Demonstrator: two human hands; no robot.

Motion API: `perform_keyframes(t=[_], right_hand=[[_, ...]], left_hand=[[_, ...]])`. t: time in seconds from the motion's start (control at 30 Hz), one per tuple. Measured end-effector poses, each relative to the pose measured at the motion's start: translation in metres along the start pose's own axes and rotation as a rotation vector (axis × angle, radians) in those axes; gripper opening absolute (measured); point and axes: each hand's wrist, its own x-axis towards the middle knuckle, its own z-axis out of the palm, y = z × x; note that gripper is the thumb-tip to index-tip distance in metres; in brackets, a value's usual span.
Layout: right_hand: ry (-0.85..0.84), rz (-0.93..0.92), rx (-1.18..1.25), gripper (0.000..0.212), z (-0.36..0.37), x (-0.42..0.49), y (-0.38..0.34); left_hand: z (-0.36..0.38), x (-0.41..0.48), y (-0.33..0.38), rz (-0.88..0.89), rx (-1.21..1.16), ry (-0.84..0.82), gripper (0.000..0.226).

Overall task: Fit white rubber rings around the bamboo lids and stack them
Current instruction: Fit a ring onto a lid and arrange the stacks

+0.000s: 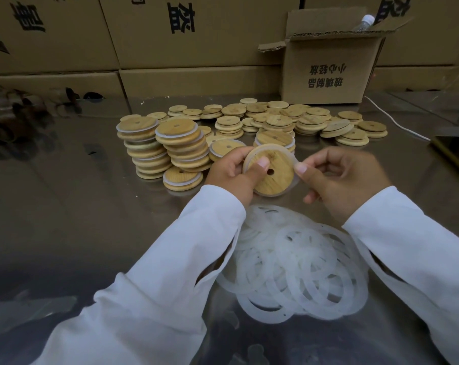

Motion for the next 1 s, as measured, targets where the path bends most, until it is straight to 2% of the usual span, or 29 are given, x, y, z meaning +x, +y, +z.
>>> perform_keyframes(t=[0.13, 0.27, 0.63, 0.87, 1.0], right_hand=[[0.032, 0.074, 0.109, 0.015, 0.000, -0.001, -0.001], [-0.050, 0.150, 0.221, 0.015, -0.001, -0.001, -0.006], [-0.038, 0.144, 0.126, 0.020, -0.003, -0.002, -0.007], [-0.081, 0.245, 0.266, 0.013, -0.006, -0.001, -0.008], [-0.088, 0.274, 0.345, 0.015, -0.008, -0.001, -0.010]], left_hand=[[0.000, 0.000, -0.002, 0.011, -0.006, -0.010, 0.016], [0.000, 0.002, -0.003, 0.004, -0.030, 0.003, 0.015], [0.000, 0.003, -0.003, -0.009, -0.095, -0.029, 0.015], [0.001, 0.003, -0.002, -0.031, -0.154, -0.032, 0.012], [0.001, 0.004, -0.001, -0.114, -0.261, -0.010, 0.012]])
